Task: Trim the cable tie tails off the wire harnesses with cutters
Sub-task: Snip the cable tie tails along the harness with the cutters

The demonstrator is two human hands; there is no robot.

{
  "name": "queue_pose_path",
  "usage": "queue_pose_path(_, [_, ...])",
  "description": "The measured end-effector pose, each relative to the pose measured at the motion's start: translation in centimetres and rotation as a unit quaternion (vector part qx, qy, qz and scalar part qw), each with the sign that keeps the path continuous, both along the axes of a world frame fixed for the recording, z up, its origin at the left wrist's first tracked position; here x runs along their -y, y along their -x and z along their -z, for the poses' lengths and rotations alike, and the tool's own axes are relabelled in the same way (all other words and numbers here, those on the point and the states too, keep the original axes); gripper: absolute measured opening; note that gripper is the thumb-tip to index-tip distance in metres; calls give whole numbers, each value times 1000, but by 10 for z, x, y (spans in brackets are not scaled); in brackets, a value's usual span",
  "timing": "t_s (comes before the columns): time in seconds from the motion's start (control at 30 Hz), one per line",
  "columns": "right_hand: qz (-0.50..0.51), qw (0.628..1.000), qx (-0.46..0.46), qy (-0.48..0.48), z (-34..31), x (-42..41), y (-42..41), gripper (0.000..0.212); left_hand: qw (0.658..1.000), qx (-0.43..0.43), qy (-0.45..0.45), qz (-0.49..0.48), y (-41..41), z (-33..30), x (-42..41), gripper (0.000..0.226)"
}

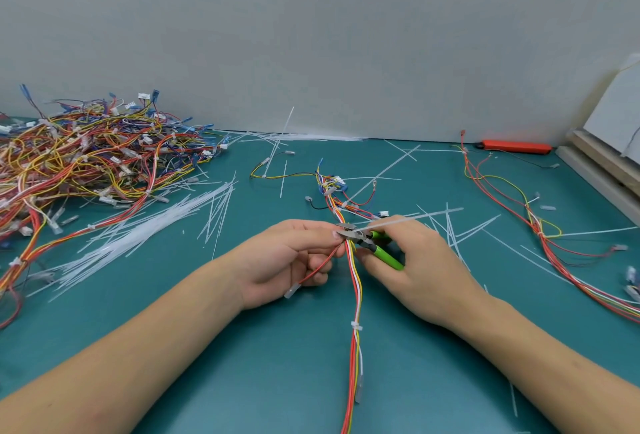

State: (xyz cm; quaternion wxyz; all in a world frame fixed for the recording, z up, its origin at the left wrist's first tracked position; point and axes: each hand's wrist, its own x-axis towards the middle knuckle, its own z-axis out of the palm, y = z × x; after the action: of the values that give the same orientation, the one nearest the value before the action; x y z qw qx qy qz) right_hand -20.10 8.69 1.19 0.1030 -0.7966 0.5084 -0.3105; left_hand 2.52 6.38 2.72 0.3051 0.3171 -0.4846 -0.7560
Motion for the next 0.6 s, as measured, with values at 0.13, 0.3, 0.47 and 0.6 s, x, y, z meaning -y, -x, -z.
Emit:
queue_pose_path(0.13, [0,1000,1,7,-1,1,-1,13,1000,-2,5,13,-1,1,1,12])
queue_pose_path(0.3, [15,1000,11,-3,2,4,2,33,1000,0,6,19,-2,2,1,8])
queue_pose_path(0.47, [7,1000,18,-4,3,3,2,33,1000,-3,0,7,-2,2,0,7])
queue_pose_path(0.6, [7,1000,22,-1,4,3,2,31,1000,-4,-3,3,-1,1,-1,9])
